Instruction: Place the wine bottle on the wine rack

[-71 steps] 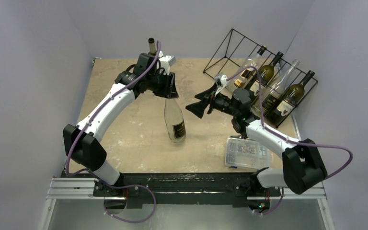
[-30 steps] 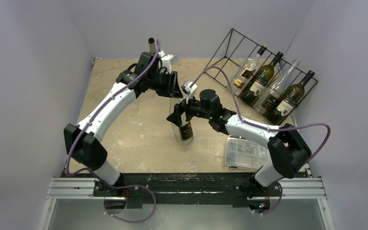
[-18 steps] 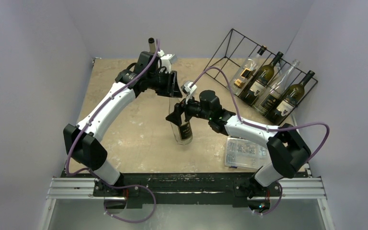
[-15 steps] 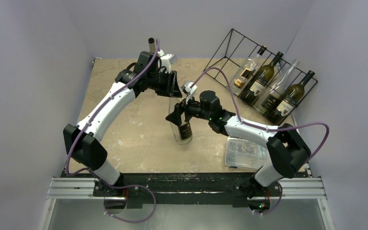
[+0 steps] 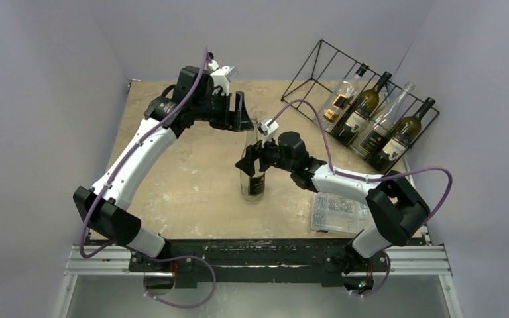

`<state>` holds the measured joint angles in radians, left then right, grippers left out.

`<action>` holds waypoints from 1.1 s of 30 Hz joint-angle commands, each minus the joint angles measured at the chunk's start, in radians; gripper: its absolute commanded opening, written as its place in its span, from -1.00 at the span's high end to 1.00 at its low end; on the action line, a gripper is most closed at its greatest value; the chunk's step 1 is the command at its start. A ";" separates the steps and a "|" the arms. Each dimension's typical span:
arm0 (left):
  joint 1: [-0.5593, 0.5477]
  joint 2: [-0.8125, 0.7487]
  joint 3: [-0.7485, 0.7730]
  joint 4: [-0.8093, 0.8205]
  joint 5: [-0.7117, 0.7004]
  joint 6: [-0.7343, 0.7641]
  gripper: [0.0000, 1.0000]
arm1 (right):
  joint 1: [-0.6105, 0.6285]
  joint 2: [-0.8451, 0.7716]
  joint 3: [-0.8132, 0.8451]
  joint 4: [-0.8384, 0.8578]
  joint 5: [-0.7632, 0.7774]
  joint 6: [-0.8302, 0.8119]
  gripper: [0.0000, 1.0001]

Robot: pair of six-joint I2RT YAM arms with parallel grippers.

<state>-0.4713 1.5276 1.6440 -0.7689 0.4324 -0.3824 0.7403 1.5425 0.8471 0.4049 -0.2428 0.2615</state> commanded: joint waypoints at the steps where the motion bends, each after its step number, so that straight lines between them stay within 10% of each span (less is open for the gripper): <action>1: 0.010 -0.068 0.043 -0.010 -0.044 0.020 -0.44 | 0.002 -0.064 0.007 0.168 0.059 0.024 1.00; 22: 0.019 -0.431 -0.207 0.004 -0.464 0.285 -0.66 | -0.027 -0.137 0.011 0.170 0.253 0.099 1.00; 33: 0.020 -0.452 -0.333 0.069 -0.427 0.244 -0.65 | -0.113 -0.082 0.211 -0.011 0.518 0.093 1.00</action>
<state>-0.4580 1.0847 1.3087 -0.7704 -0.0341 -0.1158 0.6724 1.4857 0.9012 0.2783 0.1204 0.3397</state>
